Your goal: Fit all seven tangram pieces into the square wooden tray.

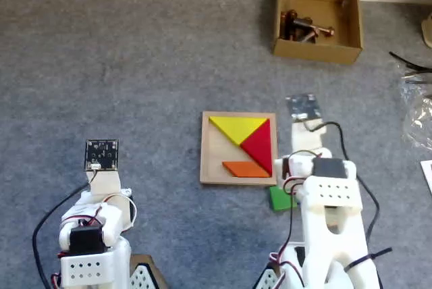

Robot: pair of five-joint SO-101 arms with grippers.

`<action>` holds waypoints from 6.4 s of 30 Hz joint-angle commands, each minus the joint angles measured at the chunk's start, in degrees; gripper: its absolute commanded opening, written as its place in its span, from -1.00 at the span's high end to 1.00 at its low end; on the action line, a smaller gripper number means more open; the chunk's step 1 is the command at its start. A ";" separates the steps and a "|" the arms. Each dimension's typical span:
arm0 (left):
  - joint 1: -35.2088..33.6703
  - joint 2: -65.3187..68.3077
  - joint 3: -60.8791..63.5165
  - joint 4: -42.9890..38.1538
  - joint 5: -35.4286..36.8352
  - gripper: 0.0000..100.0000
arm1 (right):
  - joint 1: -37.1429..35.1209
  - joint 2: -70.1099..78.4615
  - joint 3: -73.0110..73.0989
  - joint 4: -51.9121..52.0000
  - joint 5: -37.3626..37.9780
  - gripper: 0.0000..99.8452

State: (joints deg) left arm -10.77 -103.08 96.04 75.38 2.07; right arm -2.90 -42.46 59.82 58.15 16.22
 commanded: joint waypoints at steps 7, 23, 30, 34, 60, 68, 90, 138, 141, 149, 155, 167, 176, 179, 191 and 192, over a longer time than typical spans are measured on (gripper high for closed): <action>-0.48 0.40 1.19 0.44 0.09 0.99 | -1.63 -0.13 0.75 -1.10 -1.76 0.99; -0.48 0.40 1.19 0.44 0.09 0.99 | 5.85 0.31 0.57 -1.19 -5.27 0.99; -0.48 0.40 1.19 0.44 0.09 0.99 | 5.85 0.22 0.75 -1.19 -5.27 0.99; -0.48 0.40 1.19 0.44 0.09 0.99 | 5.85 -0.04 0.75 -1.19 -5.27 0.99; -0.48 0.40 1.19 0.44 0.09 0.99 | 5.58 0.13 1.01 -1.27 -4.92 0.99; -0.48 0.40 1.19 0.44 0.09 0.99 | 5.76 -0.13 1.10 -3.56 -4.92 0.99; -0.48 0.40 1.19 0.44 0.09 0.99 | 9.98 9.19 -8.92 0.04 23.82 0.99; -0.48 0.40 1.19 0.44 0.09 0.99 | 9.98 13.85 -8.40 -10.51 51.60 0.99; -0.48 0.40 1.19 0.44 0.09 0.99 | 10.15 13.58 -6.64 -10.51 51.87 0.99; -0.48 0.40 1.19 0.44 0.09 0.99 | 8.84 14.02 -5.14 -10.86 52.04 0.93; -0.48 0.40 1.19 0.44 0.09 0.99 | 8.92 14.20 -4.79 -14.64 51.87 0.84; -0.48 0.40 1.19 0.44 0.09 0.99 | 4.88 14.29 0.48 -15.25 56.62 0.73; -0.48 0.40 1.19 0.44 0.09 0.99 | 4.62 14.29 1.10 -16.57 56.97 0.73; -0.48 0.40 1.19 0.44 0.09 0.99 | 4.70 14.46 1.19 -19.38 56.97 0.73; -0.48 0.40 1.19 0.44 0.09 0.99 | 6.29 31.52 -3.65 -22.29 56.79 0.73; -0.48 0.40 1.19 0.44 0.09 0.99 | 6.29 32.48 -4.44 -22.46 56.79 0.73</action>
State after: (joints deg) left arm -10.77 -103.08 96.04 75.38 2.07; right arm 2.29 -14.15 58.24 37.41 72.57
